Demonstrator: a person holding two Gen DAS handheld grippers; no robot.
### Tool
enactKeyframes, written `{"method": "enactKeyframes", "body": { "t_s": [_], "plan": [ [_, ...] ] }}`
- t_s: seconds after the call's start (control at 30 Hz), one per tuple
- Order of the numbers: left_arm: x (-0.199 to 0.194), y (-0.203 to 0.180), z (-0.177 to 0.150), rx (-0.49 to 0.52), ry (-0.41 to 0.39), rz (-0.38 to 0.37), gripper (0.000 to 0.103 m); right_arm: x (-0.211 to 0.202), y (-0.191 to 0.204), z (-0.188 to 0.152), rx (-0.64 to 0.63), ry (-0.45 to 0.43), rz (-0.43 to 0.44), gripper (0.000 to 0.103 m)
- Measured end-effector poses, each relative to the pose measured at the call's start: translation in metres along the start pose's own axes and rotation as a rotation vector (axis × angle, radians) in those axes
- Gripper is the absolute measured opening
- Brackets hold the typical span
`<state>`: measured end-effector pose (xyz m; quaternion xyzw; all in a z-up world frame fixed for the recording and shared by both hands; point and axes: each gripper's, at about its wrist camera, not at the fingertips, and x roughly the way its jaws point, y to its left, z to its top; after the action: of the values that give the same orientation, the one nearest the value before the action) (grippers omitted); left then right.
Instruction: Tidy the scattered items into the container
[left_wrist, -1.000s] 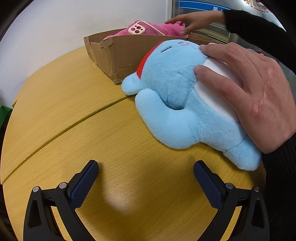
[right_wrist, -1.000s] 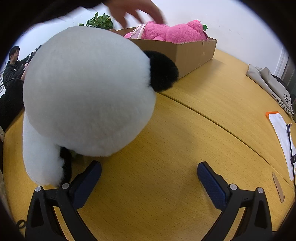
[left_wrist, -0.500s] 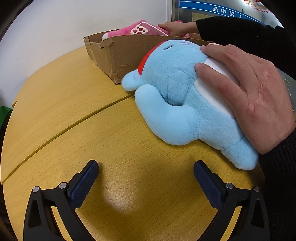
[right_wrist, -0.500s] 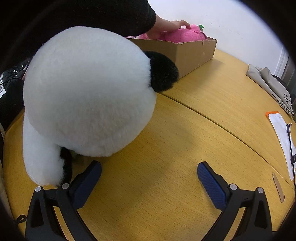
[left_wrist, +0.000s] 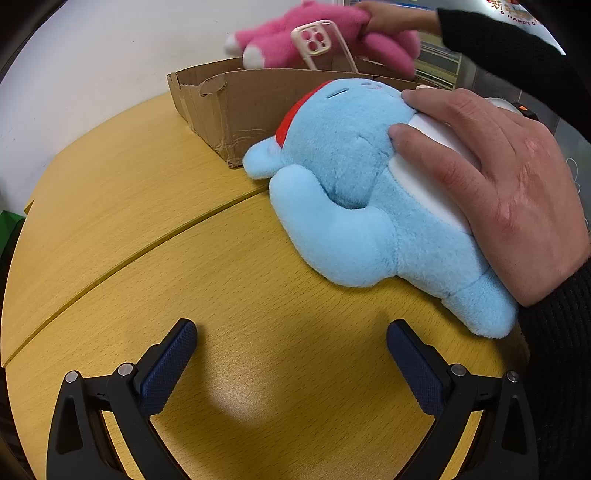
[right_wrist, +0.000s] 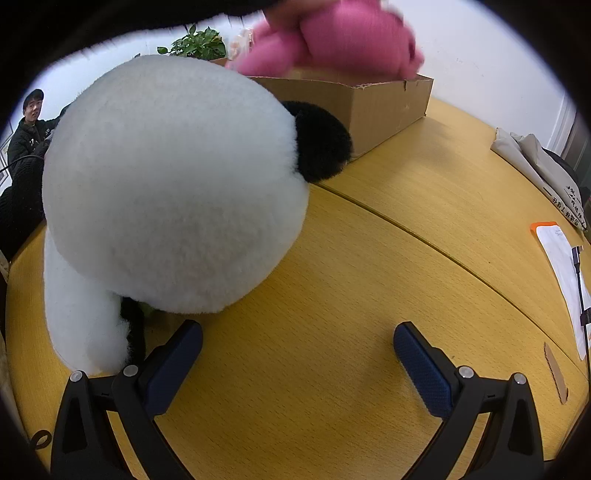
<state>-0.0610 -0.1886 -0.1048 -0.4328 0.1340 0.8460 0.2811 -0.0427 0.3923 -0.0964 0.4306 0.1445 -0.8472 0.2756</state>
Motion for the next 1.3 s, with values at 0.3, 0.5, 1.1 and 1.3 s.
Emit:
{"method": "enactKeyframes", "body": {
  "t_s": [0.3, 0.5, 1.1, 1.3],
  "plan": [
    [0.0001, 0.0002, 0.0001, -0.002, 0.000, 0.001, 0.103, 0.0001, -0.0001, 0.0003, 0.000, 0.000, 0.000, 0.103],
    [0.0003, 0.0003, 0.0002, -0.002, 0.000, 0.001, 0.103, 0.0004, -0.0001, 0.0005, 0.001, 0.000, -0.001, 0.103],
    [-0.0002, 0.0007, 0.0001, -0.002, 0.000, 0.002, 0.103, 0.0015, -0.0019, 0.0020, 0.002, 0.001, -0.001, 0.103],
    [0.0003, 0.0008, 0.0002, -0.004, 0.000, 0.003, 0.103, 0.0013, -0.0028, 0.0016, 0.002, 0.000, -0.001, 0.103]
  ]
}}
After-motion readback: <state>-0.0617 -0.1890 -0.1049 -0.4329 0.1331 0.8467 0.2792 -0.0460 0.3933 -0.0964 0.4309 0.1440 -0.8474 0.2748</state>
